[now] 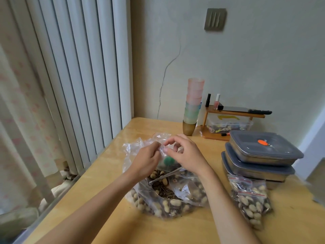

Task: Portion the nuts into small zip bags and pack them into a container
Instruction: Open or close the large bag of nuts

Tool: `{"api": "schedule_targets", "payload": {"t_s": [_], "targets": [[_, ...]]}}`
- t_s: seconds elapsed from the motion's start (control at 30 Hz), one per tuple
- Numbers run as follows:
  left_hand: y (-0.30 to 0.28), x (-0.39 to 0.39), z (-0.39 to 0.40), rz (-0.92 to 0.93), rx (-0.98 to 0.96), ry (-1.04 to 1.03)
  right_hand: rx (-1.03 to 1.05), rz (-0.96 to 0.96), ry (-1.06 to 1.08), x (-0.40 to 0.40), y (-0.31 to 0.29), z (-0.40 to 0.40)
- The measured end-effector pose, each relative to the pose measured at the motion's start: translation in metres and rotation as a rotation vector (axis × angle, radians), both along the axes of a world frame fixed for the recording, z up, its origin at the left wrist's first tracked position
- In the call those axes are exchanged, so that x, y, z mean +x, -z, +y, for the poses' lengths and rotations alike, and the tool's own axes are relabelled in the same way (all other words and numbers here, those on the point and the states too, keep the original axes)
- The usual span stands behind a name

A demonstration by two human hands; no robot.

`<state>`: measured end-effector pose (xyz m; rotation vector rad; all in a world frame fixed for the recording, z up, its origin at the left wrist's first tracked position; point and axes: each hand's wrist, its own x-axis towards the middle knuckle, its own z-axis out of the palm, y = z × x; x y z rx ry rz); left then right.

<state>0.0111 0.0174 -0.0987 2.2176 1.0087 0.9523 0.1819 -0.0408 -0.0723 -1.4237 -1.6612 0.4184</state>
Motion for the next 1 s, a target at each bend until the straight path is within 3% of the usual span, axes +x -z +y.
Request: {"api": "schedule_targets", "payload": {"t_s": [0.17, 0.27, 0.43, 0.6, 0.9, 1.0], "targets": [[-0.003, -0.011, -0.01, -0.174, -0.286, 0.086, 0.001, -0.044, -0.11, 0.0, -0.005, -0.007], [-0.002, -0.015, -0.009, -0.244, -0.361, 0.113, -0.01, -0.048, -0.095, 0.001, -0.004, -0.007], [0.001, -0.018, -0.01, -0.186, -0.321, 0.092, 0.086, 0.054, -0.002, 0.013, -0.004, -0.005], [0.001, -0.016, -0.012, -0.149, -0.26, 0.06, -0.023, 0.169, -0.11, 0.017, -0.006, -0.009], [0.008, -0.016, -0.013, -0.012, -0.04, 0.046, -0.151, 0.114, -0.089, 0.018, -0.002, -0.009], [0.009, -0.019, -0.012, -0.003, -0.093, 0.071, -0.18, 0.115, -0.142, 0.016, -0.004, -0.012]]}}
